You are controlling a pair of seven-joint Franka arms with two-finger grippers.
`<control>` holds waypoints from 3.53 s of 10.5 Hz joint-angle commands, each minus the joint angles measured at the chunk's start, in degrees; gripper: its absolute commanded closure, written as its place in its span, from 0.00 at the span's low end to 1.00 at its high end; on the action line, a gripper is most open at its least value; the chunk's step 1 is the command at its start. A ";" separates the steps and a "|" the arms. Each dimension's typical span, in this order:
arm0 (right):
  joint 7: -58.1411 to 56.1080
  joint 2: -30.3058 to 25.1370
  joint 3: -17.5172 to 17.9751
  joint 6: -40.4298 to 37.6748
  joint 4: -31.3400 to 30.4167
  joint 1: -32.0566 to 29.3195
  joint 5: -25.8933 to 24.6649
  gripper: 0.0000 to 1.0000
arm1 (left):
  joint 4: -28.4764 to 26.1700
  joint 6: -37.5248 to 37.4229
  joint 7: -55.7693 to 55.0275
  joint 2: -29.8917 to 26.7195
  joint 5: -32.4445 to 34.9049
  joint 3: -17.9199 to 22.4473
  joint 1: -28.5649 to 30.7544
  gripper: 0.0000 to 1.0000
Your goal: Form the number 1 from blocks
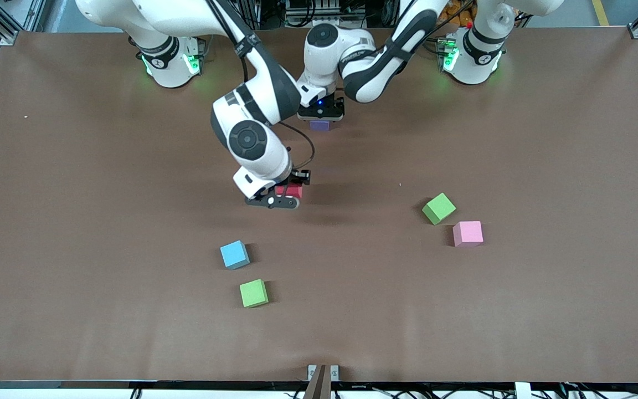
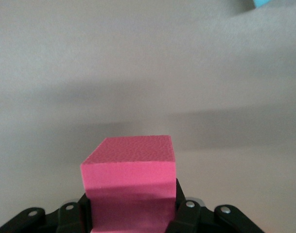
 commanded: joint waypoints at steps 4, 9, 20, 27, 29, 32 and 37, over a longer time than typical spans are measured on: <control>7.96 0.14 -0.21 3.47 -2.75 6.26 0.04 1.00 | -7.44 -6.05 -1.84 -18.45 1.42 -10.06 17.30 0.00; 14.65 -0.12 -0.21 8.84 -8.81 14.88 0.04 1.00 | -8.85 -7.46 19.64 -21.72 -3.41 -10.51 30.57 0.00; 16.68 -2.05 -0.21 17.19 -18.67 20.69 0.13 1.00 | -0.24 -7.02 45.89 -8.20 -7.11 -1.81 41.24 0.00; 16.68 -4.07 -0.21 19.57 -22.36 21.92 0.13 1.00 | 4.85 -7.29 36.94 -0.73 -16.78 2.32 42.91 0.00; 17.55 -4.07 -0.12 19.57 -22.36 22.27 0.13 1.00 | 5.30 -7.11 36.04 0.17 -16.26 3.37 42.73 0.00; 17.99 -4.07 -0.21 19.57 -22.71 22.89 0.13 1.00 | 4.86 -7.37 36.57 0.34 -13.55 4.43 42.73 0.00; 25.42 -4.42 -0.30 19.48 -22.19 23.94 0.13 0.00 | 4.86 -7.37 36.48 1.74 -12.13 4.52 42.03 0.00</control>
